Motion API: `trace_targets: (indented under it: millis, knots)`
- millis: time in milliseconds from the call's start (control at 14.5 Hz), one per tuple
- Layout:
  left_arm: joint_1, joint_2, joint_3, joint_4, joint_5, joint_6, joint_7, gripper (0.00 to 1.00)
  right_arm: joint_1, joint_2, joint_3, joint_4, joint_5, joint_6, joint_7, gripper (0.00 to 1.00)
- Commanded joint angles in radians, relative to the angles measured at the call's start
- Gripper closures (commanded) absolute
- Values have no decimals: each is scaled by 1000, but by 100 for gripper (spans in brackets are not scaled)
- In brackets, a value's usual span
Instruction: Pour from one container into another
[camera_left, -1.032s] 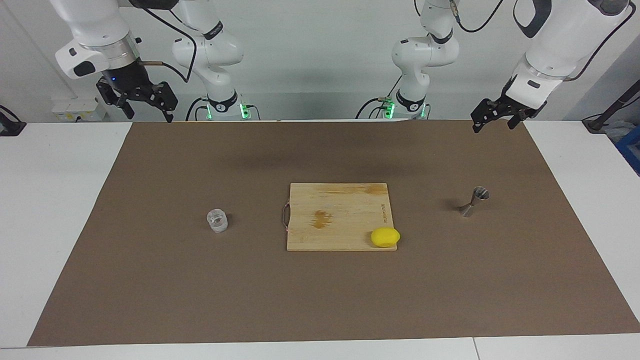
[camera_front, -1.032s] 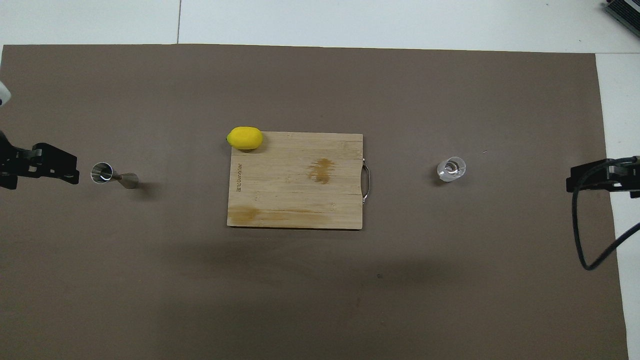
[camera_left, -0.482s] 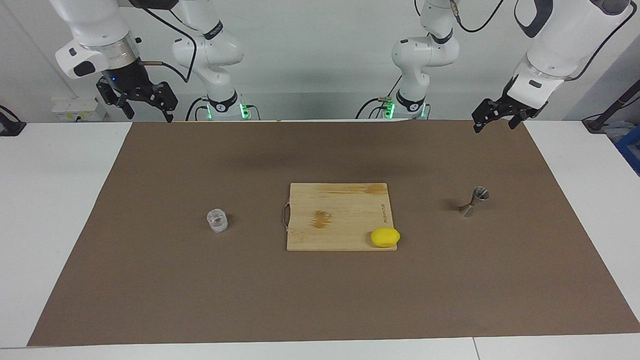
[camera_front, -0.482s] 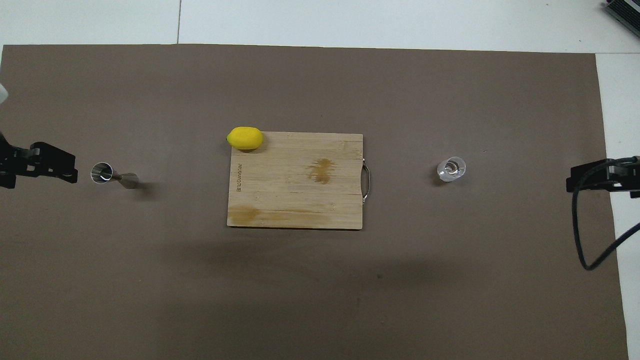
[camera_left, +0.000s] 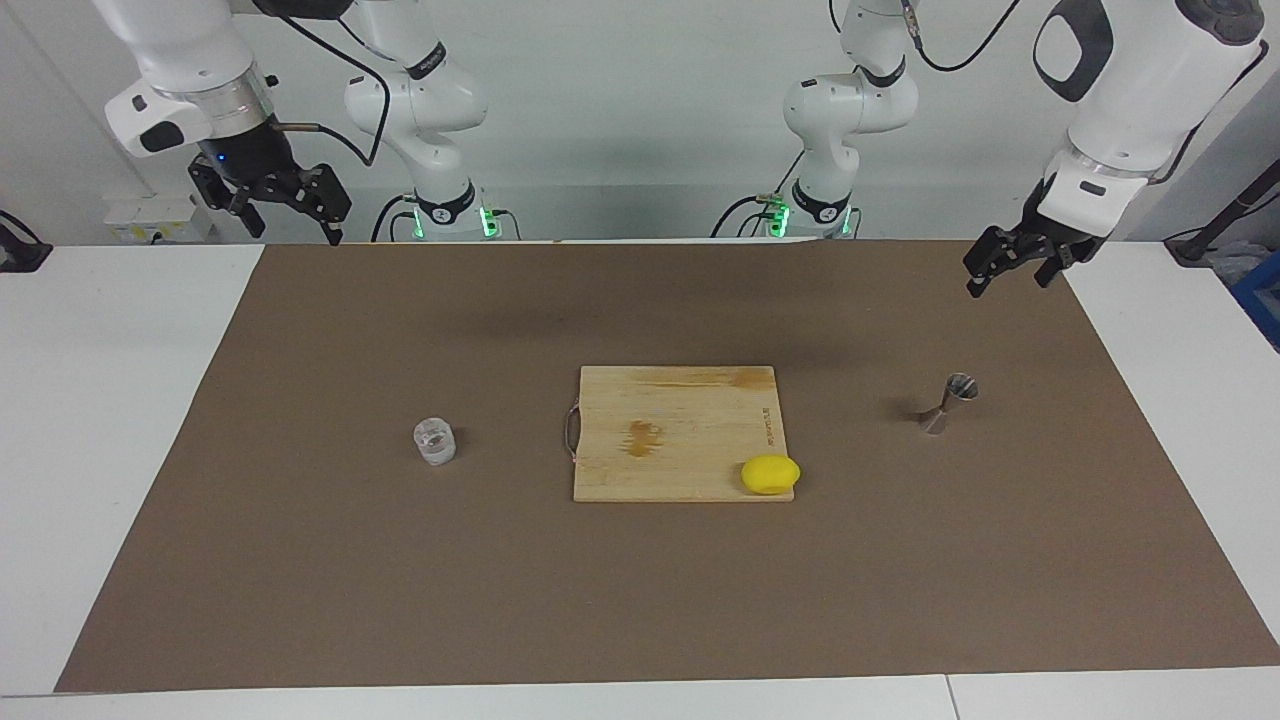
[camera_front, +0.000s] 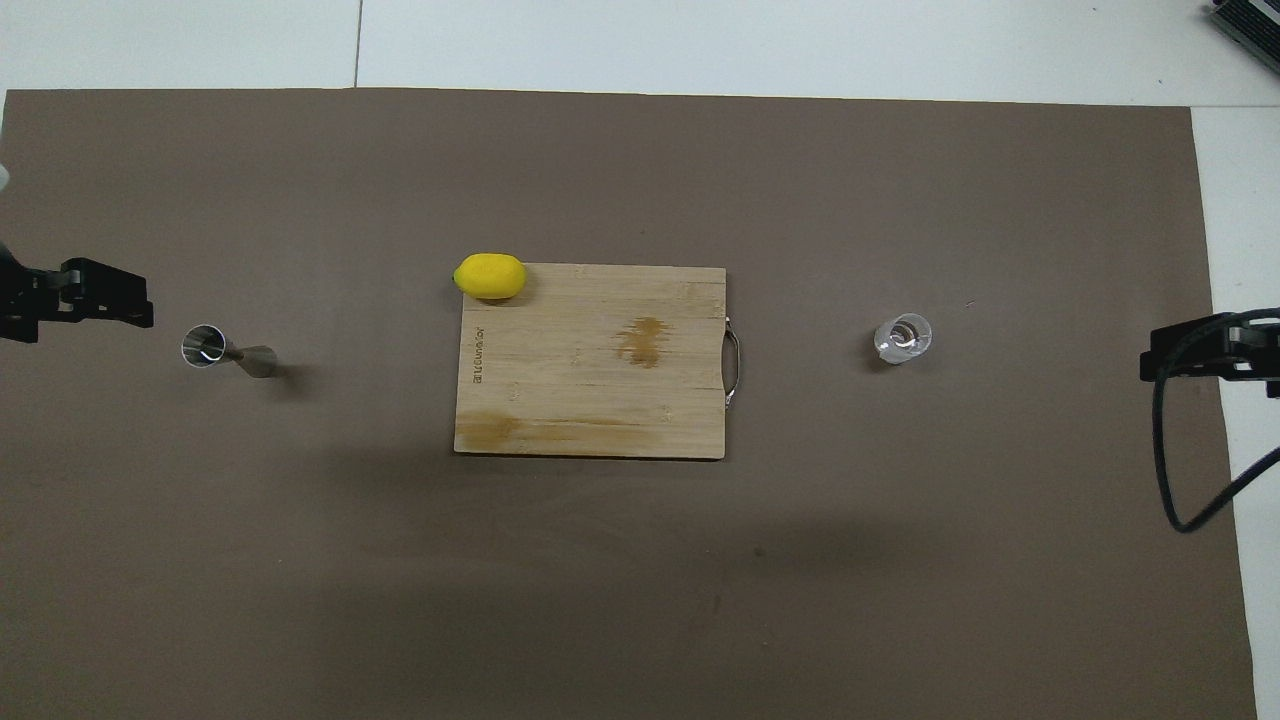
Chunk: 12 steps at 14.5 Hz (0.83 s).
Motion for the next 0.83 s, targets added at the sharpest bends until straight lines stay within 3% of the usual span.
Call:
trace_targets:
  millis: [0,344,619,757]
  knots:
    - [9,-29,-3,-95,-3,94,-8,0,-30,-8,1,-46,84,46,79,0]
    - [-5,-29,-3,-255,-3,345,-63,0,-123,36,1,-163,333,151,176,0]
    - [-24,-30,-11,-288,-1,370,-45,0,-186,133,1,-160,511,182,219,0]
    - [-41,-30,-11,-308,-1,393,-35,0,-227,173,1,-166,606,211,356,0]
